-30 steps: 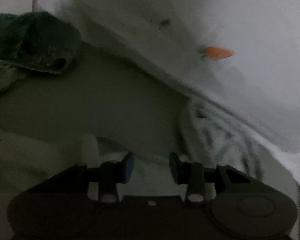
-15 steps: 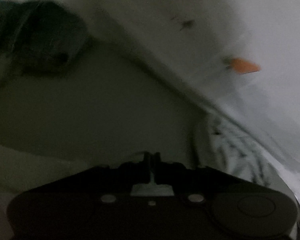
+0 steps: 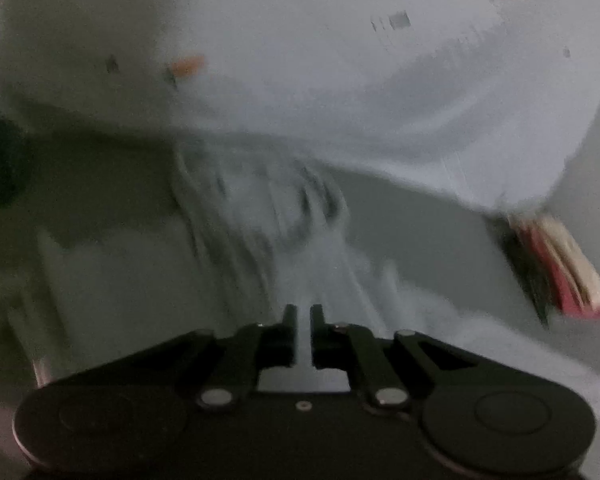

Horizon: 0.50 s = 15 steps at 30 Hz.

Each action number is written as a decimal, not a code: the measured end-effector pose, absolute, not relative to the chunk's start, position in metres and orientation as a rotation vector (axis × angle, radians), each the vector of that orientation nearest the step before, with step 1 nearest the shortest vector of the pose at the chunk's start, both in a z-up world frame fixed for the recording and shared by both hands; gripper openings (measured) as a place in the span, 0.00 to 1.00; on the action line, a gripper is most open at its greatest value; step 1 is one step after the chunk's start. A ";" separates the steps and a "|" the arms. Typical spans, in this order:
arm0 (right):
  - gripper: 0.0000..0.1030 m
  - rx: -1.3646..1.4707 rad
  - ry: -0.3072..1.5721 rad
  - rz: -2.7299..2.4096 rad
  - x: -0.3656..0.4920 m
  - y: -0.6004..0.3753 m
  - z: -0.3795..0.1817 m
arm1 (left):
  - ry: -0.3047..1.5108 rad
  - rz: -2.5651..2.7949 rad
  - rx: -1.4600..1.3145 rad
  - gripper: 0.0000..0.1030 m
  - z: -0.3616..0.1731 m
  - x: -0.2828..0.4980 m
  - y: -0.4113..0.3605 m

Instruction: Fold clothes

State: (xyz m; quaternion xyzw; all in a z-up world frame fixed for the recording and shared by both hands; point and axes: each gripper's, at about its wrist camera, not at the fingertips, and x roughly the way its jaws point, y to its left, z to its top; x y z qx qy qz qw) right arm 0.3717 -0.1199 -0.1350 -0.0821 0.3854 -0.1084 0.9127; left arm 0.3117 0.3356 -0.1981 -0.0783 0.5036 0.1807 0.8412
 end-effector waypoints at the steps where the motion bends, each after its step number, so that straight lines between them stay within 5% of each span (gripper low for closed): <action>1: 0.20 -0.164 0.808 -0.233 0.359 -0.122 -0.139 | 1.064 0.382 -0.166 0.62 -0.197 0.311 0.335; 3: 0.32 -0.154 0.835 -0.252 0.333 -0.124 -0.146 | 1.061 0.389 -0.155 0.33 -0.193 0.311 0.333; 6: 0.36 -0.089 0.859 -0.223 0.309 -0.118 -0.153 | 1.052 0.388 -0.192 0.12 -0.183 0.304 0.335; 15: 0.36 -0.152 0.808 -0.121 0.264 -0.087 -0.150 | 0.972 0.119 -0.757 0.08 -0.108 0.230 0.369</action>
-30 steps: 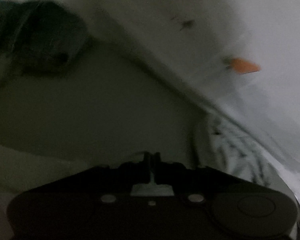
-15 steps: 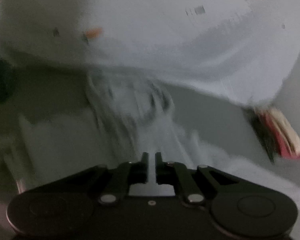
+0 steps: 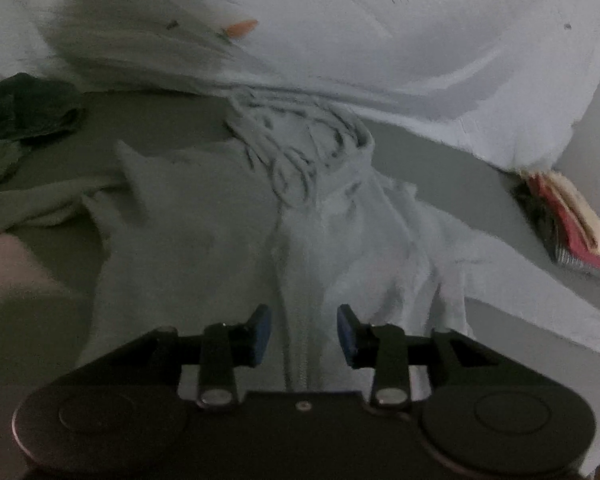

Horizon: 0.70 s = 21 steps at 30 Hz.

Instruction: Fold clothes

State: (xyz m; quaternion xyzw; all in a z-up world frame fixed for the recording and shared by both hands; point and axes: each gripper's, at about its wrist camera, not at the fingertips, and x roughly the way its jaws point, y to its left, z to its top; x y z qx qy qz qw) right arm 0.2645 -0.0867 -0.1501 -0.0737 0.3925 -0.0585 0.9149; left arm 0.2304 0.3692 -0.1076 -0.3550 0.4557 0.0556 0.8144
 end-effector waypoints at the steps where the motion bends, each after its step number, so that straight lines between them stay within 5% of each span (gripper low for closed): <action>1: 0.36 -0.154 0.804 -0.111 0.263 -0.086 -0.149 | 0.960 0.088 -0.813 0.08 -0.105 0.223 0.373; 10: 0.36 -0.105 0.860 -0.042 0.264 -0.077 -0.155 | 0.986 0.261 -0.545 0.11 -0.136 0.204 0.378; 14: 0.39 -0.136 0.856 -0.005 0.259 -0.066 -0.154 | 0.993 0.336 -0.425 0.34 -0.150 0.196 0.380; 18: 0.41 -0.193 0.857 0.021 0.247 -0.056 -0.158 | 0.996 0.409 -0.303 0.83 -0.165 0.188 0.383; 21: 0.42 -0.216 0.860 0.021 0.242 -0.052 -0.159 | 0.986 0.371 -0.208 0.83 -0.167 0.182 0.373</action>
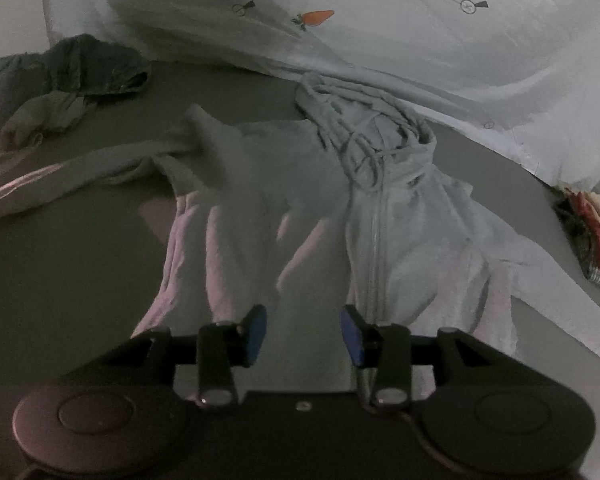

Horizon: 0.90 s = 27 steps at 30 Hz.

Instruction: Fold clothes

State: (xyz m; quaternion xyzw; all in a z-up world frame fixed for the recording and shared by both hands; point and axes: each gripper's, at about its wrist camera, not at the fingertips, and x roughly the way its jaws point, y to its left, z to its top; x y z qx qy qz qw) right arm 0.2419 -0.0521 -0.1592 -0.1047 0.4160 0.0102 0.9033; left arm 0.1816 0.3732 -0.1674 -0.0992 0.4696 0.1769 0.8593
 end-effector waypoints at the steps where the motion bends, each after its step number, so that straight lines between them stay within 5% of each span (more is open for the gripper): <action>1: 0.42 -0.219 0.860 0.019 0.241 -0.052 -0.159 | 0.981 0.353 -0.176 0.83 -0.168 0.179 0.369; 16: 0.43 -0.231 0.905 0.013 0.234 -0.046 -0.172 | 0.898 0.088 0.284 0.81 -0.177 0.149 0.312; 19: 0.43 -0.232 0.930 0.025 0.233 -0.042 -0.180 | 0.931 0.114 0.315 0.34 -0.188 0.157 0.307; 20: 0.43 -0.227 0.942 0.029 0.233 -0.042 -0.183 | 0.942 0.123 0.326 0.05 -0.192 0.160 0.305; 24: 0.43 -0.187 0.983 0.027 0.235 -0.046 -0.192 | 0.960 0.097 0.013 0.03 -0.159 0.165 0.329; 27: 0.43 -0.168 0.993 0.013 0.233 -0.052 -0.193 | 0.811 -0.129 -0.702 0.04 -0.119 0.141 0.393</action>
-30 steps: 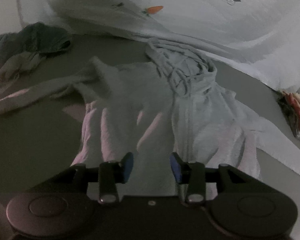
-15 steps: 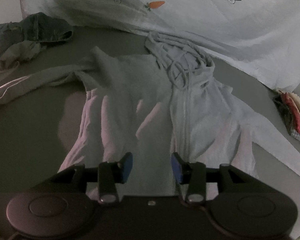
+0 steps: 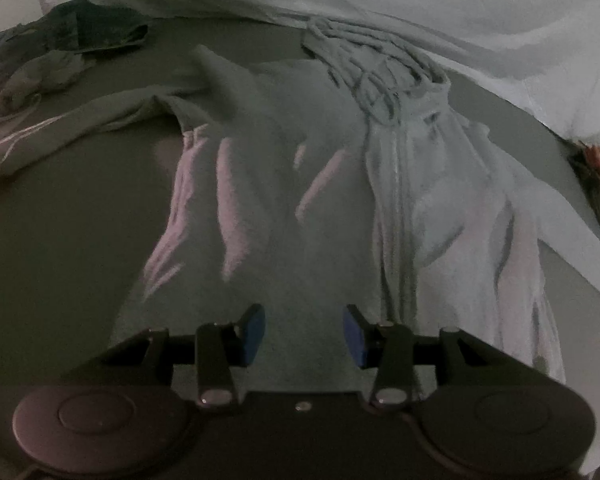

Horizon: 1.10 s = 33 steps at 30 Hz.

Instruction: Fold clothes

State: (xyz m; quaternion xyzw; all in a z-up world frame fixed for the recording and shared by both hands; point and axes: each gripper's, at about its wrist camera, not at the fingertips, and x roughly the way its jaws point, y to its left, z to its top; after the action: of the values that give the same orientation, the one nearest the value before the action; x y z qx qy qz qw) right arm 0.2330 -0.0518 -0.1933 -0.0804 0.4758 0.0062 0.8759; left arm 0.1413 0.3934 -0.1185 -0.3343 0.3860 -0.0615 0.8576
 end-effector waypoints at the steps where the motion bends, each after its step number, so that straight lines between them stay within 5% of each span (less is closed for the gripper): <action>1: 0.43 -0.162 0.995 0.007 0.232 -0.054 -0.194 | 0.744 -0.180 -0.887 0.04 -0.112 0.132 0.410; 4: 0.43 -0.129 1.013 -0.002 0.232 -0.060 -0.197 | 0.734 0.022 -0.899 0.04 -0.104 0.126 0.439; 7: 0.43 -0.090 1.032 -0.001 0.235 -0.062 -0.201 | 0.916 0.306 -0.776 0.04 -0.125 0.147 0.457; 10: 0.43 -0.094 1.034 0.004 0.238 -0.059 -0.202 | 1.011 0.442 -0.700 0.15 -0.158 0.167 0.471; 28: 0.46 -0.163 1.038 -0.003 0.237 -0.056 -0.202 | 0.973 0.619 -0.368 0.22 -0.173 0.217 0.495; 32: 0.47 -0.186 1.032 0.000 0.239 -0.053 -0.202 | 0.973 0.527 -0.342 0.74 -0.178 0.206 0.488; 33: 0.48 -0.186 1.032 -0.001 0.240 -0.053 -0.202 | 0.959 0.506 -0.344 0.75 -0.179 0.200 0.486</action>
State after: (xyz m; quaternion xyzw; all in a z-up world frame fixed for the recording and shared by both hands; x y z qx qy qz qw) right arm 0.2398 -0.0534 -0.2018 -0.0886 0.4928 -0.0004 0.8656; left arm 0.2005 0.4858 -0.1788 -0.1627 0.4542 0.2394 0.8426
